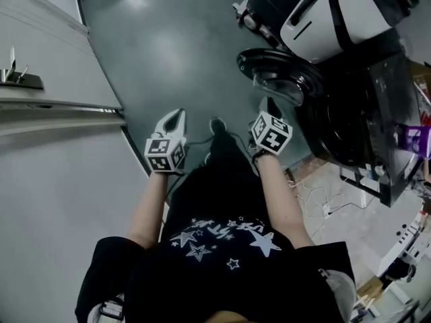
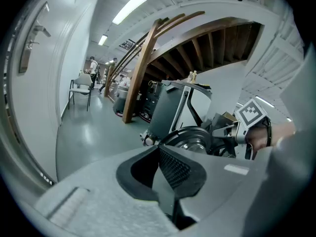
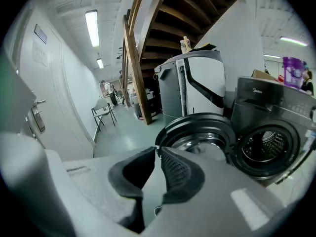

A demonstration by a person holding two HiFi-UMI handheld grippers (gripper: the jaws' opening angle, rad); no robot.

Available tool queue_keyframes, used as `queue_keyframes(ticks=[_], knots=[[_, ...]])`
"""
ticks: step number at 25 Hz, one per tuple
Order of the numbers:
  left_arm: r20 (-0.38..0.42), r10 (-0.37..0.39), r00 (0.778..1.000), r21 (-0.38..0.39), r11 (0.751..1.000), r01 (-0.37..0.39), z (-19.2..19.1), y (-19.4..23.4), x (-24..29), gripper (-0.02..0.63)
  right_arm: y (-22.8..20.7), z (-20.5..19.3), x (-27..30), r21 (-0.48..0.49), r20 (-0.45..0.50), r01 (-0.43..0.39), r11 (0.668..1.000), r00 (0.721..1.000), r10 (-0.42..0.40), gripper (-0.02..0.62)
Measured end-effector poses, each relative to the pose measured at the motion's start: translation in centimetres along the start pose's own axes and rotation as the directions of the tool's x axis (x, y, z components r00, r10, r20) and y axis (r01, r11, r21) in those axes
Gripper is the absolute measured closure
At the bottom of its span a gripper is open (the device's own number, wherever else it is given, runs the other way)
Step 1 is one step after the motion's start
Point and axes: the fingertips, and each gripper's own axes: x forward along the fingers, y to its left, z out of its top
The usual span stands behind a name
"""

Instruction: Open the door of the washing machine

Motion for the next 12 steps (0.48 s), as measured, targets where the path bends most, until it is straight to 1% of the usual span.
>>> queue_keyframes(ticks=[3,6,8,12], knots=[[-0.026,-0.060,0.998,0.005,0.998,0.060,-0.4,-2.3,-0.7,0.594,-1.6,-0.4,-3.1,0.012,0.011,0.029,0.999,1.000,-0.029,0.554],[-0.032,-0.121,0.992,0.030,0.992,0.122,-0.1,-4.8,-1.1,0.594,-3.3,-0.3,-5.4,0.008,0.027,0.060,0.998,0.998,-0.060,0.557],[-0.029,-0.154,0.988,0.047,0.987,0.155,0.2,-6.2,-1.0,0.594,-4.4,0.0,-6.6,0.008,0.042,0.078,0.997,0.996,-0.078,0.557],[-0.034,-0.200,0.979,0.077,0.976,0.202,0.5,-8.6,-0.9,0.594,-6.2,0.0,-8.6,0.038,0.059,0.103,0.994,0.993,-0.105,0.557]])
